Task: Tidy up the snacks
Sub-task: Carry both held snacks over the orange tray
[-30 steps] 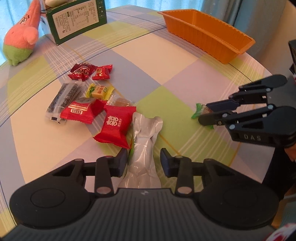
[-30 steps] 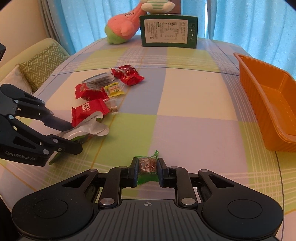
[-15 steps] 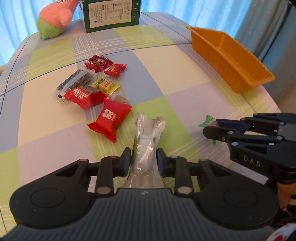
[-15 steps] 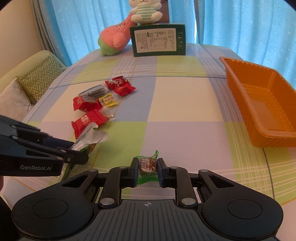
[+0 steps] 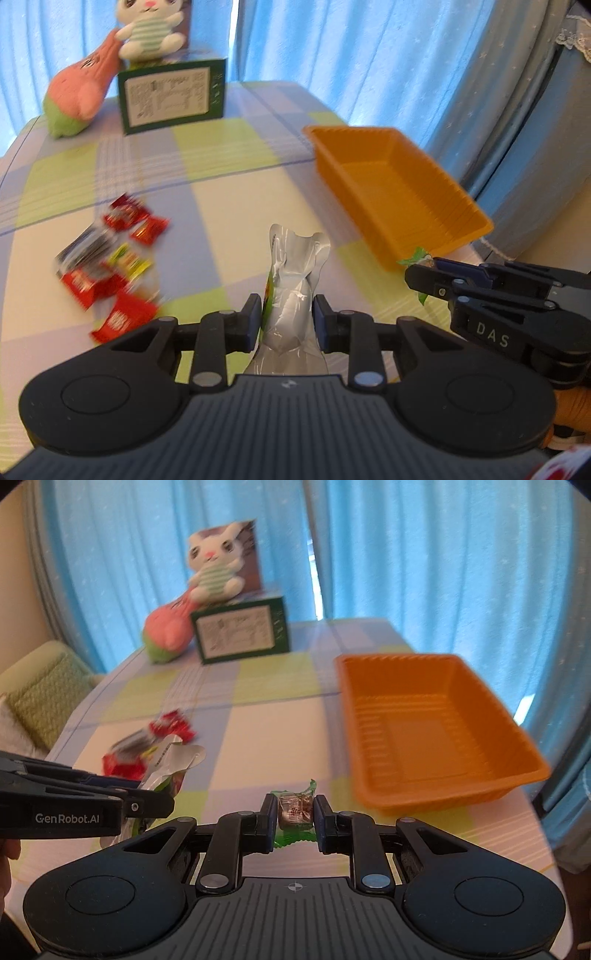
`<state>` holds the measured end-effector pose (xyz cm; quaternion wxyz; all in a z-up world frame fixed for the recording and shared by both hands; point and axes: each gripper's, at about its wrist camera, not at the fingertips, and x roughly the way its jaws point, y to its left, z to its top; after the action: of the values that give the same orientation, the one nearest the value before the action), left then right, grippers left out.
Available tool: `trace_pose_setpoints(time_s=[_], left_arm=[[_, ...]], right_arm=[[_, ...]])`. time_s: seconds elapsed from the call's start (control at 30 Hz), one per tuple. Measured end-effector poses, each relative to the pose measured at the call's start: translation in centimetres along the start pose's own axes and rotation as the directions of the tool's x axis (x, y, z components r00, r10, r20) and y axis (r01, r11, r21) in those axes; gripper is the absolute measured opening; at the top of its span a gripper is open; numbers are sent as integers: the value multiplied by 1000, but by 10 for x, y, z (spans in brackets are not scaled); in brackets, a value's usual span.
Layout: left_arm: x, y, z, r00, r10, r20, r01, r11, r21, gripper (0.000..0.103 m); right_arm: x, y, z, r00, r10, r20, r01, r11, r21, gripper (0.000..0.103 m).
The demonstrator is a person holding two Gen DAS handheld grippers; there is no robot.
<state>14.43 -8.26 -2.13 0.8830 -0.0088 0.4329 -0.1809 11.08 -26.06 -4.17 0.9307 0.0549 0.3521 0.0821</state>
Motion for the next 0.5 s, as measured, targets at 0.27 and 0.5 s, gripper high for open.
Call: trace_pose_setpoints(time_s=[0.27, 0.5], left_arm=[[31, -59, 44, 998, -65, 25, 65, 998, 17, 27], [67, -93, 66, 996, -93, 7, 93, 995, 27, 27]], right_arm=[[-1, -78, 36, 997, -77, 23, 75, 994, 79, 21], [15, -127, 50, 996, -89, -9, 89, 986, 141, 21]])
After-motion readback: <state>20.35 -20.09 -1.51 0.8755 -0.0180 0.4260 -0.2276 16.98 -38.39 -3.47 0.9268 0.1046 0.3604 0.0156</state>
